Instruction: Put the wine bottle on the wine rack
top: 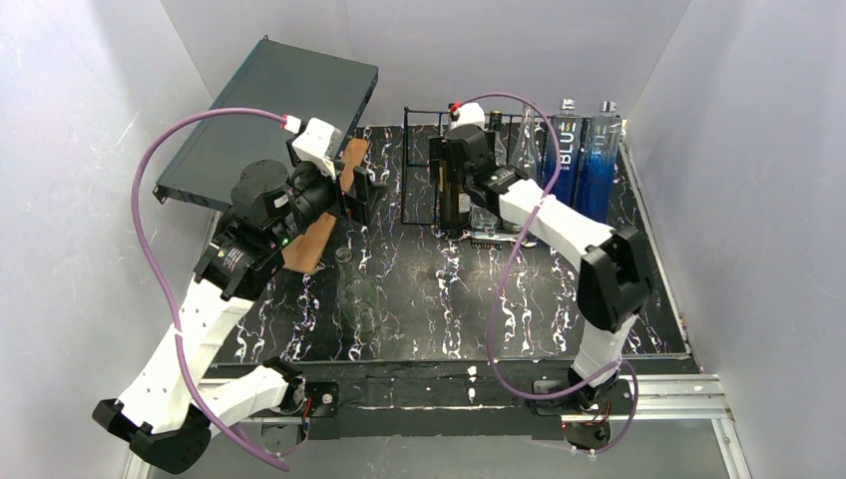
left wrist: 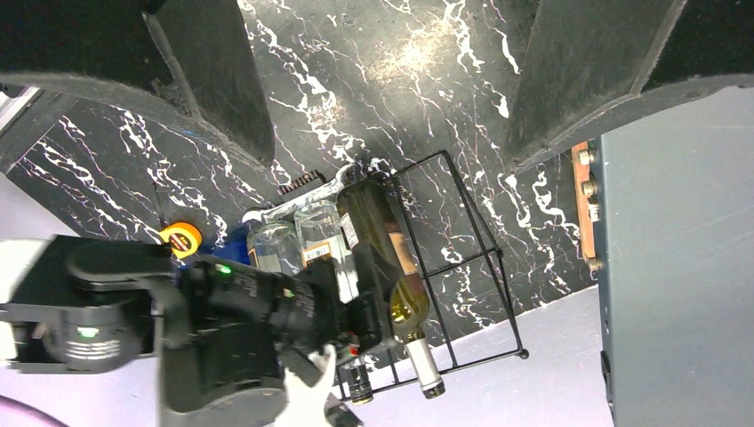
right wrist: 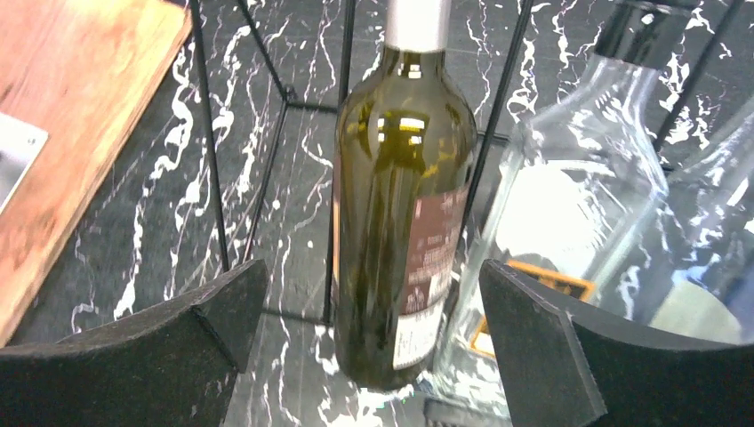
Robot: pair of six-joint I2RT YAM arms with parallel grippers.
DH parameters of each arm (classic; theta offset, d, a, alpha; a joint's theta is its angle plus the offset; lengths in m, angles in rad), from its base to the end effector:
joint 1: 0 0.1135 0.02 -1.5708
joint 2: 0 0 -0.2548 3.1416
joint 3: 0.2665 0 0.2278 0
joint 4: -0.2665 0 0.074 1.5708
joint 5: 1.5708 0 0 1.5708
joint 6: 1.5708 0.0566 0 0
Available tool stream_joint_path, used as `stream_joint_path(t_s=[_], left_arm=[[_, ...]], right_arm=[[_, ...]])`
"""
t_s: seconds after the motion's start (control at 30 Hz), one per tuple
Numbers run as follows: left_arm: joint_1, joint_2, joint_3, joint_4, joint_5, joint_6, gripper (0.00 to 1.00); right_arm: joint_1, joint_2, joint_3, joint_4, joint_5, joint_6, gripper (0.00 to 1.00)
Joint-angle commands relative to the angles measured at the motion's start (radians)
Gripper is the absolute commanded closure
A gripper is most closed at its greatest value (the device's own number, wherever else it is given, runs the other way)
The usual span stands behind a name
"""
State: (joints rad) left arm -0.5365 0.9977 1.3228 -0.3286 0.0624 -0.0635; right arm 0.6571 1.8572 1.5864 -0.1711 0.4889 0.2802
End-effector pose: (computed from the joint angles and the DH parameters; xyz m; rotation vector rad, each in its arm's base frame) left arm 0.1713 -0.1060 0.4542 0.4226 1.5412 -0.5180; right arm 0.3582 0.2427 0.3039 -0.0623 1.9590 0.1228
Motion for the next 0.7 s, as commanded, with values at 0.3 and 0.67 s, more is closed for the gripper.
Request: stream_joint_path(t_s=[0.3,0.67], left_arm=[[-0.005,-0.016,-0.002,0.021,0.001,-0.002,0.01],[-0.005,-0.012,-0.001,0.022,0.001,-0.002,0.01]], right_arm=[[0.159,-0.357,-0.432,0.14,-0.312,-0.129,0.02],[0.399,-0.548,-0.625,0.238,-0.434,-0.182,0.03]])
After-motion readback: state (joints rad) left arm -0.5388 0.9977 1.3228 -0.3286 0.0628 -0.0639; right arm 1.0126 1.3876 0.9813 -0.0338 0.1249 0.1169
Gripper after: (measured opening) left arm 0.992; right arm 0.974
